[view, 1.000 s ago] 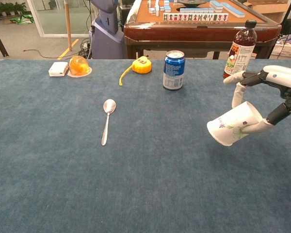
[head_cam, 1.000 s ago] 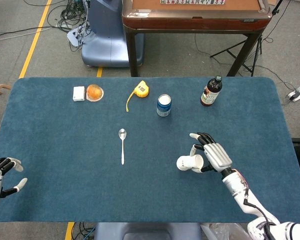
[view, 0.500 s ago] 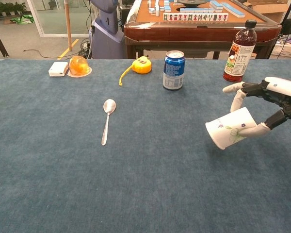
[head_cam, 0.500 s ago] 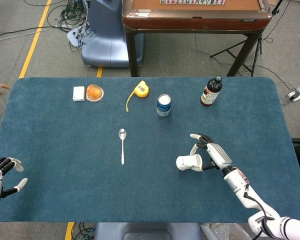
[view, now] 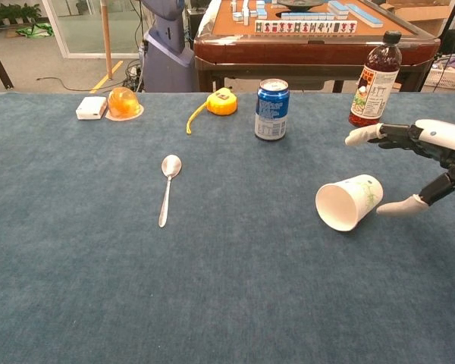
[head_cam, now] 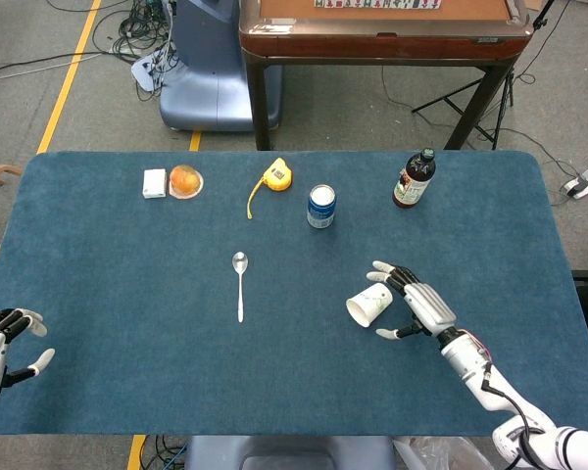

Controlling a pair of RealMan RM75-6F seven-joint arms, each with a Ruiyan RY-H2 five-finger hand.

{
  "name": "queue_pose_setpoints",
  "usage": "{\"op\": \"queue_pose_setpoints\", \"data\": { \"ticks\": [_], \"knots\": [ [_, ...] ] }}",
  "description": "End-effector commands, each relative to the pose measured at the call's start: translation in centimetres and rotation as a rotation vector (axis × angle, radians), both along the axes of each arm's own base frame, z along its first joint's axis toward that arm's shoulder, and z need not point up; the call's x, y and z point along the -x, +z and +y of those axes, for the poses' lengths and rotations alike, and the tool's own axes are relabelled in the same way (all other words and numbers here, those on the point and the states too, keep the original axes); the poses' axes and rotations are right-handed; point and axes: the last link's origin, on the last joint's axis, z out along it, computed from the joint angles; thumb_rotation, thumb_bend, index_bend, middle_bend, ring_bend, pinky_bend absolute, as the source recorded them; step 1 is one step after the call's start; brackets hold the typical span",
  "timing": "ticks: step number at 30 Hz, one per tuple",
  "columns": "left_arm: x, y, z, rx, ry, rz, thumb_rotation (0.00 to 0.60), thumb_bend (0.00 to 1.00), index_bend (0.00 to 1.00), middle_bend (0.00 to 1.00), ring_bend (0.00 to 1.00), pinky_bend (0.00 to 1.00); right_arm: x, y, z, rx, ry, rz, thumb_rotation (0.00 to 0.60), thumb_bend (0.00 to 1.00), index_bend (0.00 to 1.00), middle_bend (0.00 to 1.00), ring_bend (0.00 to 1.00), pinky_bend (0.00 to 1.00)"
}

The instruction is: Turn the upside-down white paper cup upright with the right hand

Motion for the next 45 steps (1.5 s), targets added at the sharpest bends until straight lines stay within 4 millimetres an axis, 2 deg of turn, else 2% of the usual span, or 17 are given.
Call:
{"op": "queue_pose_setpoints", "data": {
  "ticks": [1, 6, 12, 19, 24, 30, 45],
  "knots": [
    [0.0, 0.0, 0.0, -0.001, 0.0, 0.0, 0.6, 0.17, 0.54, 0.41, 0.3, 0.6, -0.1, 0.7, 0.3, 0.015, 0.015, 0.01, 0.6, 0.0, 0.18, 0.05, 0.0, 0.0],
    [-0.1, 0.1, 0.0, -0.003, -0.003, -0.004, 0.6, 0.17, 0.54, 0.41, 0.3, 0.6, -0.7, 2.6, 0.7, 0.048, 0.057, 0.067, 0.6, 0.0, 0.18, 0.05, 0.0, 0.0],
    [-0.1, 0.1, 0.0, -0.002, -0.006, -0.005, 0.6, 0.17, 0.54, 0.41, 0.3, 0.6, -2.3, 5.3, 0.6, 0.1, 0.131, 0.259, 0.6, 0.0, 0.18, 0.05, 0.0, 0.0],
    [-0.2, 0.1, 0.0, -0.001, -0.006, -0.004, 0.6, 0.17, 0.54, 0.41, 0.3, 0.6, -4.6, 6.6, -0.2, 0.156, 0.17, 0.469, 0.6, 0.0, 0.19, 0.04, 0.0, 0.0],
    [-0.1, 0.1, 0.0, -0.002, -0.002, -0.009, 0.6, 0.17, 0.54, 0.41, 0.3, 0.6, -5.7, 6.1, -0.8, 0.165, 0.192, 0.609, 0.6, 0.0, 0.2, 0.02, 0.0, 0.0],
    [0.0, 0.4, 0.1, -0.008, 0.002, -0.016, 0.6, 0.17, 0.54, 0.41, 0.3, 0.6, -6.8, 4.5, -1.6, 0.147, 0.21, 0.759, 0.6, 0.0, 0.2, 0.0, 0.0, 0.0],
    [0.1, 0.9, -0.1, -0.02, 0.002, -0.025, 0.6, 0.17, 0.54, 0.41, 0.3, 0.6, -7.9, 0.1, -1.9, 0.111, 0.245, 0.836, 0.6, 0.0, 0.27, 0.0, 0.0, 0.0]
  ]
}}
